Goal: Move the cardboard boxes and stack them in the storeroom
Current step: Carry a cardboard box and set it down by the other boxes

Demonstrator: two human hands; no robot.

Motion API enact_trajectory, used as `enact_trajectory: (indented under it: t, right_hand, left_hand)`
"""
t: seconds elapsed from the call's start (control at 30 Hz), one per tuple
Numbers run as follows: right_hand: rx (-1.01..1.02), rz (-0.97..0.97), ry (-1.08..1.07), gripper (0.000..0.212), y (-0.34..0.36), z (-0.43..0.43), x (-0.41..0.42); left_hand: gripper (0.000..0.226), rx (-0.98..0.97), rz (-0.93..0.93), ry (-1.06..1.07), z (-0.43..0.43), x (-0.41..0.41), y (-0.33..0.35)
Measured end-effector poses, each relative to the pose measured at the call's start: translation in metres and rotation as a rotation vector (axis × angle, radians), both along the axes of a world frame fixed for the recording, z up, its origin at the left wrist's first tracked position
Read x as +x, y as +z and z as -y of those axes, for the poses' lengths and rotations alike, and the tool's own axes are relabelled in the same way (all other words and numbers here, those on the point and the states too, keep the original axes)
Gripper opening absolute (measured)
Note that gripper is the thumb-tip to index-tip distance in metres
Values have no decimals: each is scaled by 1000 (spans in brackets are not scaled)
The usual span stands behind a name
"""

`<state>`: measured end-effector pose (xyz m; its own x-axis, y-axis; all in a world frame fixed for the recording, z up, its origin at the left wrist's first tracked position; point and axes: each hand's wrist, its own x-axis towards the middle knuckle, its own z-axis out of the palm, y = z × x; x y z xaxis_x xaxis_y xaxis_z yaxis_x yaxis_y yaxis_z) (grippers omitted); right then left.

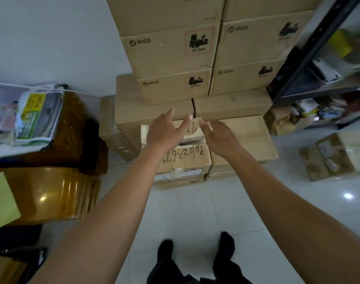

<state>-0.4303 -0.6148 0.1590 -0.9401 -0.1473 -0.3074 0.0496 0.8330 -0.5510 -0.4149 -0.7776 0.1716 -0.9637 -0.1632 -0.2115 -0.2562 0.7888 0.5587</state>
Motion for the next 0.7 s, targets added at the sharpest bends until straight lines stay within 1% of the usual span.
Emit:
enact_trajectory:
  t: [0.07,0.2,0.27,0.33,0.5,0.7]
  right_hand:
    - [10,-3,-82,64,7,-11,12]
    - [19,55,-275,67,16,-33,41]
    - [26,96,-386,67,19,-53,60]
    - [29,92,-485,67,23,-80,80]
    - [18,77,-763,68,34,-171,129]
    - [-25,-9,-979,70,39,-288,171]
  left_hand:
    - [84,15,21,-67,-6,5,7]
    - [86,7,59,-239,-26,6,9]
    - [88,-18,94,-324,-46,7,9]
    - [92,-11,119,-408,-74,6,10]
    - [90,3,122,-637,-178,16,23]
    - [88,10,85,-817,-320,38,31]
